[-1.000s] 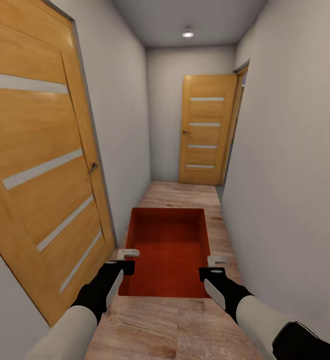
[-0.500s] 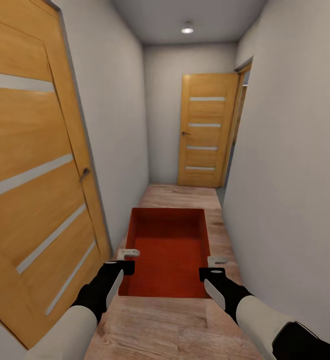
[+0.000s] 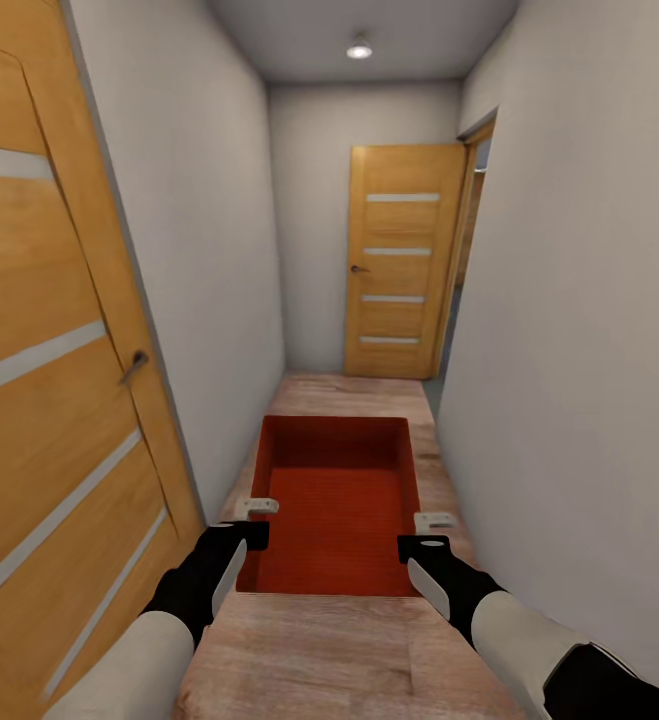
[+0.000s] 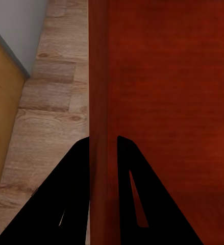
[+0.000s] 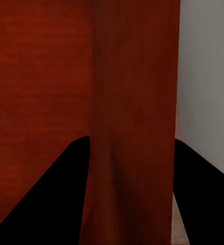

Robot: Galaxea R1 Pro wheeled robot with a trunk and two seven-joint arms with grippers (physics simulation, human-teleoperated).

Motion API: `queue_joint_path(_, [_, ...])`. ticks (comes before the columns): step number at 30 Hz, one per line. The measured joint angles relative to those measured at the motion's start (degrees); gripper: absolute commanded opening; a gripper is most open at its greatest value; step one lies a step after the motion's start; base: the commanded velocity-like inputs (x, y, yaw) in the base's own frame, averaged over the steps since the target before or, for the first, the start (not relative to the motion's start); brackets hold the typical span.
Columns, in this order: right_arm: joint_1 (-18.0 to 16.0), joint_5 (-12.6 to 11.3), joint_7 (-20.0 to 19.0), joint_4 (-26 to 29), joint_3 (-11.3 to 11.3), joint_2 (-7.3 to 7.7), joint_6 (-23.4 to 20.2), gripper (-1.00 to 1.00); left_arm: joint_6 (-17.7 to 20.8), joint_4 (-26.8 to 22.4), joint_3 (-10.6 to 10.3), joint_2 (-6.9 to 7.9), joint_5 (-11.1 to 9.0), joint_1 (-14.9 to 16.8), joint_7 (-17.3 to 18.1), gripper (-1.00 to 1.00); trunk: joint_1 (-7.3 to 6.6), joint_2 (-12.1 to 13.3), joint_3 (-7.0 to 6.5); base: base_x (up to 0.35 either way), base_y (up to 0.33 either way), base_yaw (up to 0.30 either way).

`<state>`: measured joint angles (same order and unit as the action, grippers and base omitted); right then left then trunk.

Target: Move the two storage containers from the living room to the garage. In the garage, place one container on the floor and stack the other container on top of it (either order is fine).

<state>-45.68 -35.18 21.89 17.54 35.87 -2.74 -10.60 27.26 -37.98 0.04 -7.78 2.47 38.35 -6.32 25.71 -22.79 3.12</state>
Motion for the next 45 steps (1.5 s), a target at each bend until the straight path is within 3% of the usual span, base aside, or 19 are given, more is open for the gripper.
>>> queue_joint_path(19, [0.0,-0.02,0.0,0.0,-0.01,0.01,0.02,-1.0,0.0,0.0,-0.02,0.0,0.01,0.01,0.0,-1.0,0.0,0.0,0.0,0.322,0.0,-0.001])
queue_joint_path(31, [0.01,-0.04,0.01,0.0,-0.02,0.01,0.06,-1.0,-0.02,0.02,-0.05,-0.01,0.01,0.04,-0.01,-1.0,0.0,0.0,0.0,0.322,0.003,-0.178])
queue_joint_path(45, [0.0,-0.08,-0.02,-0.04,0.01,0.01,0.1,-1.0,0.01,-0.01,-0.07,-0.01,-0.01,0.03,-0.06,-1.0,0.0,0.0,0.0,0.322,0.11,-0.015])
